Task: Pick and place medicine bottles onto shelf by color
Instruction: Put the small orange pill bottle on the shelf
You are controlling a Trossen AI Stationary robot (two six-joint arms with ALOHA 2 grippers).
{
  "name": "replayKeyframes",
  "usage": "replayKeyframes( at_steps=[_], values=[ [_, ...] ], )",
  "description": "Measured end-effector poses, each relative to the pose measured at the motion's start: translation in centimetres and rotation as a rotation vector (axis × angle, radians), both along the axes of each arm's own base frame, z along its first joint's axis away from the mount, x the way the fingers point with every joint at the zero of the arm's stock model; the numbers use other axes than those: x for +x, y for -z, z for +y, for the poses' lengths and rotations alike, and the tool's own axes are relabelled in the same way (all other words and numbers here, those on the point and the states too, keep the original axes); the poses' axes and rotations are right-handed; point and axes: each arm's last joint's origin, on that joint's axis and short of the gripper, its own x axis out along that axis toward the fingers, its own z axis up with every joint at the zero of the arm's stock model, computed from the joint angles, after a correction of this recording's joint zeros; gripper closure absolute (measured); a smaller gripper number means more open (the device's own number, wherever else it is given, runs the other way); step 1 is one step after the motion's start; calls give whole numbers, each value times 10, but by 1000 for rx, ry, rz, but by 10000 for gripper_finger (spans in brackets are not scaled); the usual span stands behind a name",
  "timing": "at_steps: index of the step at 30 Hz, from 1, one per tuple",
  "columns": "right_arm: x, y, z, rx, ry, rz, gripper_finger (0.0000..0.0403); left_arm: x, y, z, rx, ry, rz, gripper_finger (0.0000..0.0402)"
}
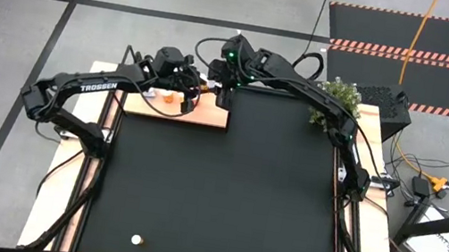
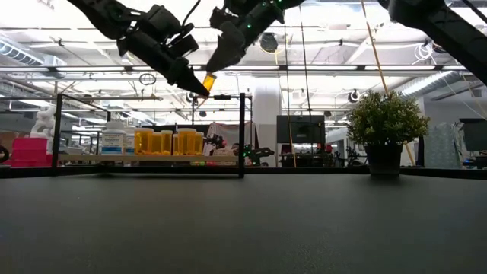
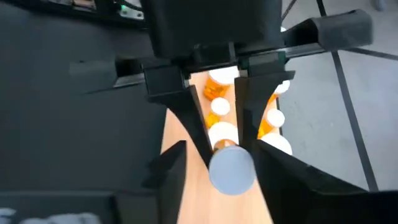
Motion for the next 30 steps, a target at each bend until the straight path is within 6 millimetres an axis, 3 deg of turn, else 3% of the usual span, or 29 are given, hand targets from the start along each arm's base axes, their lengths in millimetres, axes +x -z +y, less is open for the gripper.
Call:
replayKeyframes(
  at_steps=[6,11,17,23,30],
  values=[
    [-7,-9,3,-24,48,12,158,-5,-14,-8,3,-2,-51,297],
    [-14,-14,5,15,71,34,132,-17,-32,-15,-14,13,-127,297],
    [-12,0,6,57,91,69,131,-25,-46,-20,-79,161,-230,297],
    [-4,13,15,134,14,41,145,-19,-55,-27,-120,318,-338,297],
    [-6,4,33,142,-25,-55,163,-8,-62,-40,-102,393,-400,297]
  ],
)
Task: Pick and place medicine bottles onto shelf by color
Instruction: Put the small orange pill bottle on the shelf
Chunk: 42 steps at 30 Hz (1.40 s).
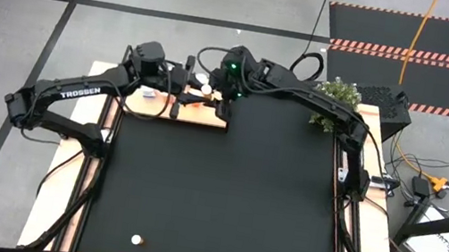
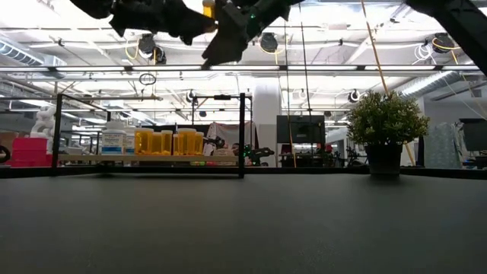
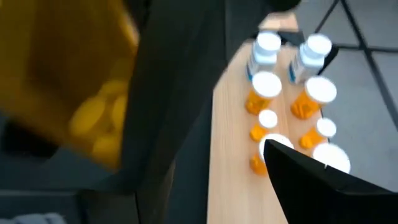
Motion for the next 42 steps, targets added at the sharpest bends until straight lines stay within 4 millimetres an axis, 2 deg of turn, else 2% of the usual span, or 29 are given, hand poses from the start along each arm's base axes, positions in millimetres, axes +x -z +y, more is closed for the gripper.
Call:
replayKeyframes(
  at_steps=[4,8,14,18,24,28,42],
  values=[
    [-11,-4,12,-14,-2,-94,172,5,-6,-6,8,17,-49,297],
    [-33,-9,27,-53,5,-280,180,7,-10,-10,15,5,-92,297],
    [-72,0,46,-177,47,-563,186,12,-13,-16,33,-28,-116,297],
    [-91,2,52,-156,66,-725,191,15,-17,-21,50,-22,-158,297],
    [-96,10,46,-73,114,-700,191,26,-18,-26,57,-1,-223,297],
    [-94,15,45,-44,122,-676,191,36,-9,-22,27,-16,-217,297],
    [-94,19,45,-48,120,-635,193,55,8,-12,-35,-29,-228,297]
  ],
)
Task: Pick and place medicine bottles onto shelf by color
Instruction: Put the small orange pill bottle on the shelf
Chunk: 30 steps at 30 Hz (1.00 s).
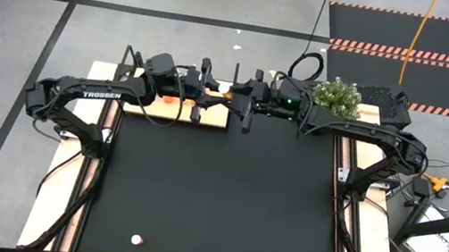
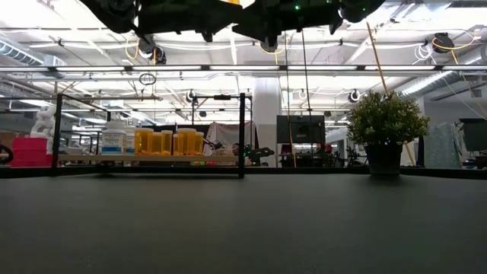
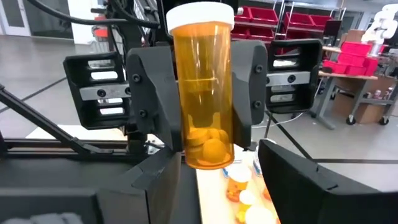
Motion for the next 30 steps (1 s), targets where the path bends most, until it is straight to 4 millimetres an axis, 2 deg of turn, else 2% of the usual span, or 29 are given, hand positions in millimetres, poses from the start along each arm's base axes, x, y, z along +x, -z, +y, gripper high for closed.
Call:
replayKeyframes(
  at_steps=[13,19,30],
  values=[
    [-1,7,-1,34,-41,66,271,-3,9,9,-21,-5,95,297],
    [-1,9,-1,41,-41,86,305,-2,3,11,-40,10,190,298],
    [-1,12,-1,10,-49,113,308,-1,4,8,-31,12,214,290]
  ],
)
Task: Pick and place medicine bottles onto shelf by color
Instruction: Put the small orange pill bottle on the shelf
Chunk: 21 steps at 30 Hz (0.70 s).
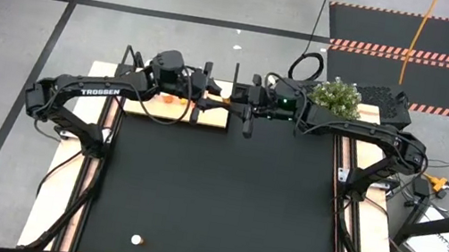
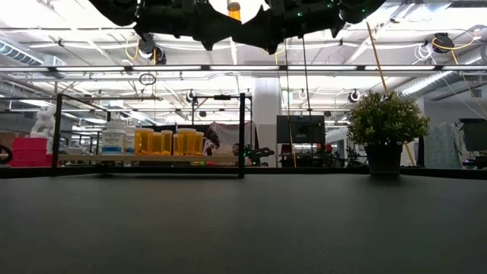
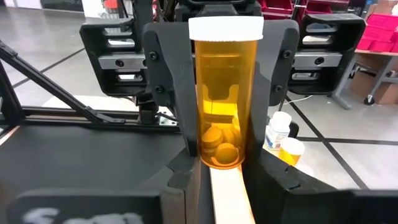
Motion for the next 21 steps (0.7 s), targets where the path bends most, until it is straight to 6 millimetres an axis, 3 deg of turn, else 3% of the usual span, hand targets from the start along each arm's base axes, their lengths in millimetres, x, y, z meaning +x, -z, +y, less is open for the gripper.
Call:
replayKeyframes(
  at_steps=[13,21],
  values=[
    [-1,1,1,-21,-11,17,309,-2,-2,-1,0,-9,2,174],
    [-1,1,1,-24,-14,18,309,-11,-8,-4,26,-47,19,152]
  ],
)
